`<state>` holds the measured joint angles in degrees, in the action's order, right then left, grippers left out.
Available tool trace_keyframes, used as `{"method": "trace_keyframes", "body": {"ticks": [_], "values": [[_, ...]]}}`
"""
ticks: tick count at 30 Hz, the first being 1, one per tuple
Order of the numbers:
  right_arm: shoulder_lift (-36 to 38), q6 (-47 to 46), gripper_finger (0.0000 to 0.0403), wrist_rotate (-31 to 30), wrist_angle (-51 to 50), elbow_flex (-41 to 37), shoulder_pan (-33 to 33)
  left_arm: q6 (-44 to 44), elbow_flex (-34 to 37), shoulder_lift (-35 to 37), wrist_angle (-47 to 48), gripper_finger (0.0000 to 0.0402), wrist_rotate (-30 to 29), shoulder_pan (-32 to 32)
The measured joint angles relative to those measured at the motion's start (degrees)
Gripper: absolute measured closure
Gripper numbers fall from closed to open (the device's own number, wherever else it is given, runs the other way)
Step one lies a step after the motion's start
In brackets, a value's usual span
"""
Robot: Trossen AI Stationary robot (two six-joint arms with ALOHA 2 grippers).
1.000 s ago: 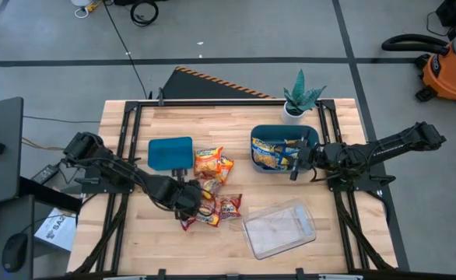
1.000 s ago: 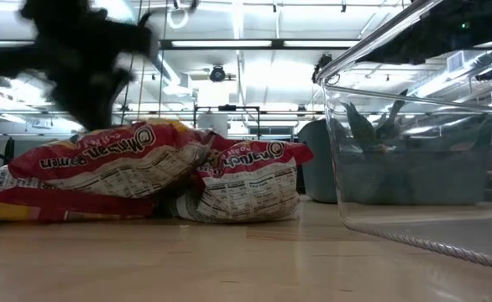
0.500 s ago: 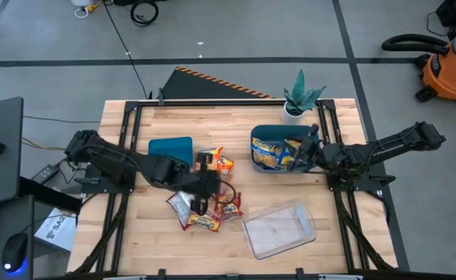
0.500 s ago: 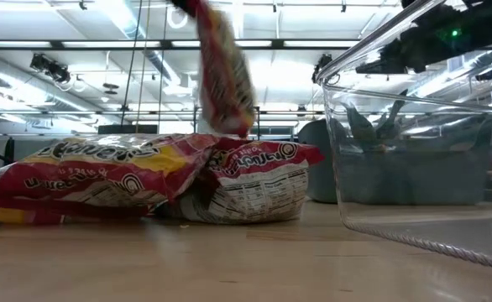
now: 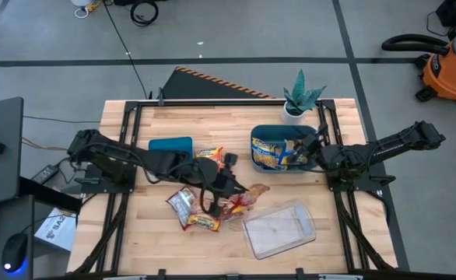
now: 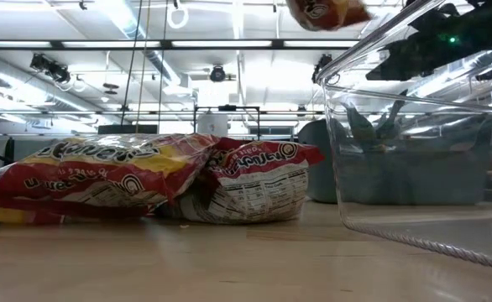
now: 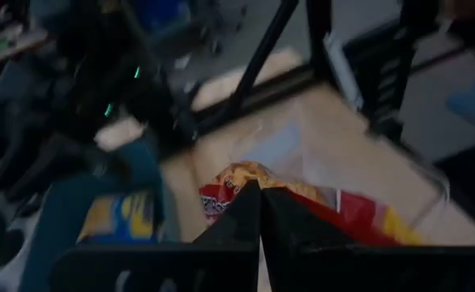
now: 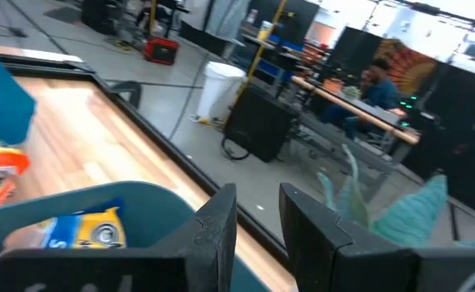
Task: Sort Maruchan noodles
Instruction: Put the red noodle pack into the transparent bin
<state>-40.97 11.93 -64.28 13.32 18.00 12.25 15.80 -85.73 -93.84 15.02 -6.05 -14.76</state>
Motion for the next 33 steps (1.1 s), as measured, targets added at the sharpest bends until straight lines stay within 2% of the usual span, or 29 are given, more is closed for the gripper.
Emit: {"method": "trace_keyframes", "body": {"ticks": [8,13,19,23,27,33], "values": [[1.61,-0.61,0.0302,-9.47,-0.24,0.0,0.93,-1.0,0.13,-9.7,-11.85,0.0395,6.92,2.61],[3.61,1.79,0.0302,-10.26,-0.1,0.02,2.61,2.38,-2.67,-14.33,-19.9,0.0395,10.92,3.61],[5.75,2.84,0.0302,-11.18,-0.6,0.02,3.38,0.56,-6.02,-21.08,-28.71,0.0395,15.11,4.14],[5.88,2.84,0.0302,-11.13,-0.6,0.02,3.39,-0.58,-8.33,-24.04,-29.82,0.0395,16.52,4.01],[5.75,2.56,0.0302,-11.14,-0.72,0.02,3.41,-3.52,-8.16,-26.84,-29.08,0.0395,16.83,4.01],[5.75,1.85,0.0302,-10.71,-0.89,0.02,3.39,-3.46,-8.16,-29.15,-31.03,0.0395,18.0,3.63]]}}
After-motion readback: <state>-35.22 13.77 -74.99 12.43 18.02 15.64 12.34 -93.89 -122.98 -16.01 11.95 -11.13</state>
